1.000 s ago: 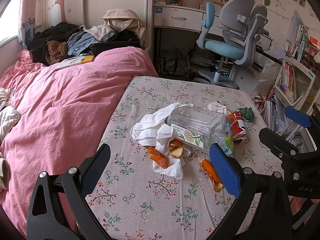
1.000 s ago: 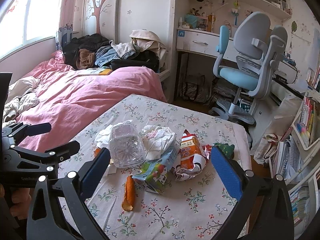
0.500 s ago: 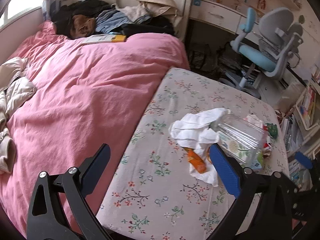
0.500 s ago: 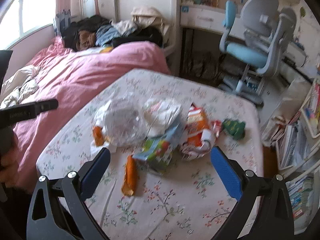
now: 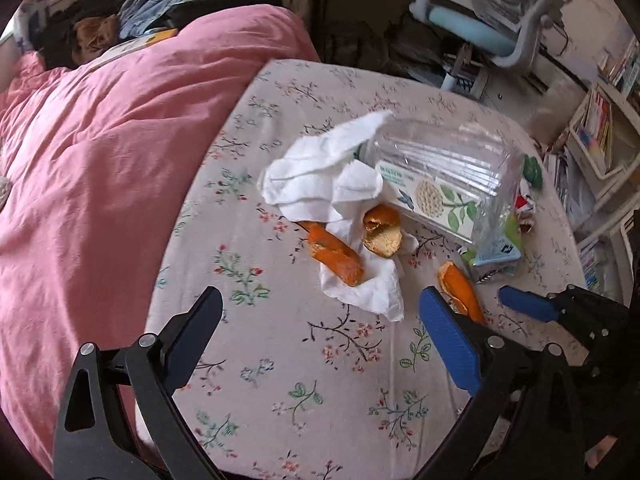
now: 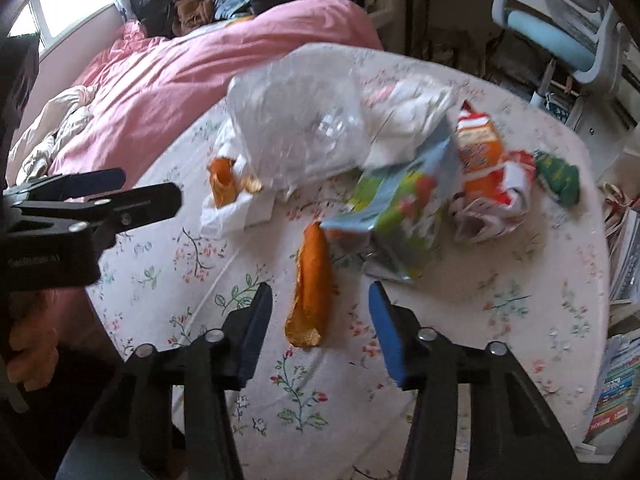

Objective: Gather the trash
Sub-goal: 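Grasp the white tissue with the left tool while the right tool grasps an orange peel, then carry tissue and peel down to the yellow bin and open both tools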

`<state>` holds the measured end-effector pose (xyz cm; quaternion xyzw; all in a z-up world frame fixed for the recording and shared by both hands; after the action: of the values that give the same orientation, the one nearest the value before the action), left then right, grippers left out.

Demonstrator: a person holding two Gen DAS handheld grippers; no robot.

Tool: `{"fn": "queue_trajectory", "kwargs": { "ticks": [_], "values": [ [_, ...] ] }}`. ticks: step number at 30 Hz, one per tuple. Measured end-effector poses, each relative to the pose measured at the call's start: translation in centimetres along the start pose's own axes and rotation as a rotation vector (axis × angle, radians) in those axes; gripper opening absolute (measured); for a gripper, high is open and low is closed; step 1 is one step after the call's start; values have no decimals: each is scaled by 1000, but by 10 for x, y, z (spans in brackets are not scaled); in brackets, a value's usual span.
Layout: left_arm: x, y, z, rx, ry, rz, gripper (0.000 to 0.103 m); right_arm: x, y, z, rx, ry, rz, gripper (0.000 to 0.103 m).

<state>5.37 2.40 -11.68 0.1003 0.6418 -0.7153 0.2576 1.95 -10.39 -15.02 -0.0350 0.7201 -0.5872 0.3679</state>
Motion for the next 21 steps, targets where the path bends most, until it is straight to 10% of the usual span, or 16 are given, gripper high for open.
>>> {"fn": "queue_trajectory", "kwargs": {
  "ticks": [6, 13, 21],
  "values": [
    [4, 22, 13, 6, 19, -22, 83, -2, 5, 1, 24, -19, -5, 22],
    [9, 42, 21, 9, 44, -47, 5, 2, 2, 2, -13, -4, -6, 19],
    [-14, -42, 19, 285, -22, 134, 2, 3, -45, 12, -86, 91, 95, 18]
  ]
}}
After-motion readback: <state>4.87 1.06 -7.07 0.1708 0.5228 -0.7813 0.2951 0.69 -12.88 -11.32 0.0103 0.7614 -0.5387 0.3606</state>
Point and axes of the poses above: each gripper's, at about its wrist camera, not at the fingertips, and y roughly the way its jaws point, z to its right, x to its underside, the point moved 7 cm from there along y, roughly the way its jaws point, and after that the axes turned 10 degrees about -y, right-handed, at the moved point
